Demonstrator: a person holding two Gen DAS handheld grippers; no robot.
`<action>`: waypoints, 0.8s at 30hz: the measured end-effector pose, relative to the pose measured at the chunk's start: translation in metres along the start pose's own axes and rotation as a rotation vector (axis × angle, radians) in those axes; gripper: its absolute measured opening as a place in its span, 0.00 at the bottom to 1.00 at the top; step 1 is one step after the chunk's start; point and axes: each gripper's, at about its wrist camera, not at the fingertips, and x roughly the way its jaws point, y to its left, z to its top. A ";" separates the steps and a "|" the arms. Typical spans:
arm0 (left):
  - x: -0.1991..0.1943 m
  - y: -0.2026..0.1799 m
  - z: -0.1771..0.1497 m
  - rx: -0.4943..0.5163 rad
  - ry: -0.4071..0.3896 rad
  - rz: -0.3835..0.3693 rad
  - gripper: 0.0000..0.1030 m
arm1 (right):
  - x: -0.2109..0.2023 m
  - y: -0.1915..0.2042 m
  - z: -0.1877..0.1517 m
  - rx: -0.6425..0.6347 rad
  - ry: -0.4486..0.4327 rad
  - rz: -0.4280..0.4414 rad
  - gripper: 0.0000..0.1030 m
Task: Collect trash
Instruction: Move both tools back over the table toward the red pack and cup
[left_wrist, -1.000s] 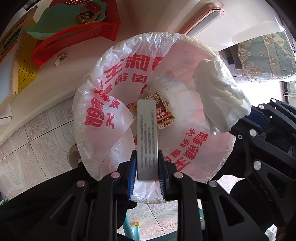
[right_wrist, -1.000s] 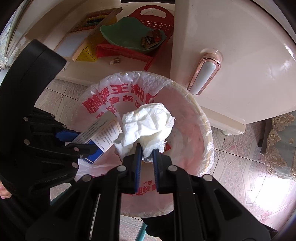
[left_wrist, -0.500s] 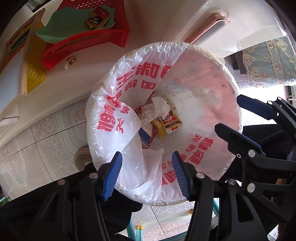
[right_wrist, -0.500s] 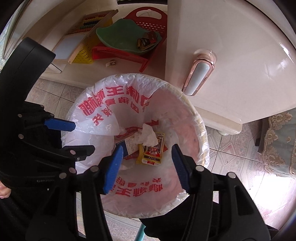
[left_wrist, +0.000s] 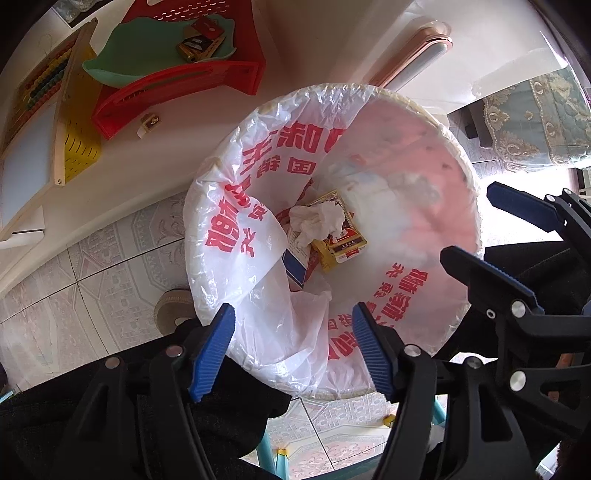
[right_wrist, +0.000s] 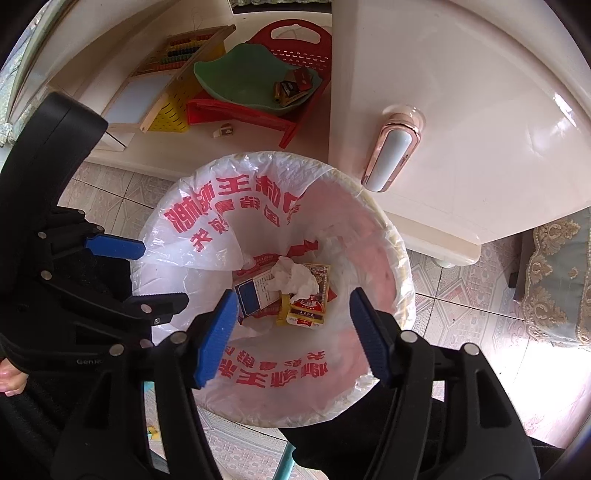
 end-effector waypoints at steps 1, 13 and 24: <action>-0.004 0.000 -0.003 0.002 -0.005 0.006 0.63 | -0.005 0.002 0.000 -0.004 -0.009 0.001 0.66; -0.181 0.010 -0.028 0.040 -0.244 0.101 0.72 | -0.166 0.021 0.017 -0.139 -0.279 0.012 0.87; -0.393 0.012 0.011 0.158 -0.424 0.224 0.89 | -0.341 0.000 0.103 -0.186 -0.481 -0.002 0.94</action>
